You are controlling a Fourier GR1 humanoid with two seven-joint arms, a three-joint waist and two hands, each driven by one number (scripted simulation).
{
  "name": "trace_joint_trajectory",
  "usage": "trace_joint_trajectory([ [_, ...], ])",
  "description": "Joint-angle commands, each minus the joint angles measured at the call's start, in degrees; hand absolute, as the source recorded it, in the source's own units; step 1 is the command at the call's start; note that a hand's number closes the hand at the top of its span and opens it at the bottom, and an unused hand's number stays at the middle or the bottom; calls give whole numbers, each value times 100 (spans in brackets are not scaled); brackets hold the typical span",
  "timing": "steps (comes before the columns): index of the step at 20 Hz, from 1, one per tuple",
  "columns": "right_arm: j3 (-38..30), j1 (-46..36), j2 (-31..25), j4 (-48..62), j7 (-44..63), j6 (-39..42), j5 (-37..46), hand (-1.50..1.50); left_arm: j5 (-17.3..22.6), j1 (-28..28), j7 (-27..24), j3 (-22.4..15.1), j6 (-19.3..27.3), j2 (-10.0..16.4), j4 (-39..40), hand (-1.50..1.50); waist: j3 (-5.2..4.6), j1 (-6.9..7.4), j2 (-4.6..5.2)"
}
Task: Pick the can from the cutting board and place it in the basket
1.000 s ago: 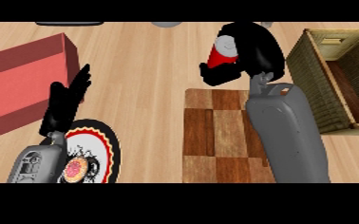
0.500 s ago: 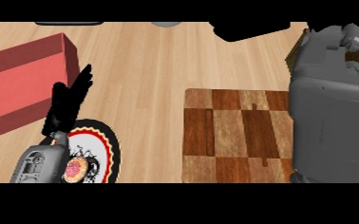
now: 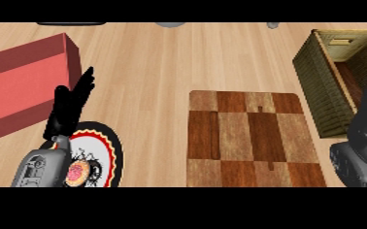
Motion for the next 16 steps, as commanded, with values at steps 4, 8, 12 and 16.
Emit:
trace_joint_trajectory([
  [4, 332, -264, -1138, 1013, 145, 1102, 527, 150, 26, 276, -194, -22, -78, 15, -159, 0, -7, 12, 0],
  [8, 463, -92, -1865, 1606, -469, 1396, 791, 150, -95, -117, 115, -50, 124, -91, -56, 0, -1, -43, 33],
  [12, 252, 6, -2465, 2262, -1070, 1404, 807, 150, -189, -395, 152, -60, 262, -178, 163, 0, 2, -32, 57],
  [16, 136, 478, -2895, 2398, -1650, 1079, 877, 150, -43, -131, 97, -1, 64, -101, 37, 0, 5, 6, 36],
])
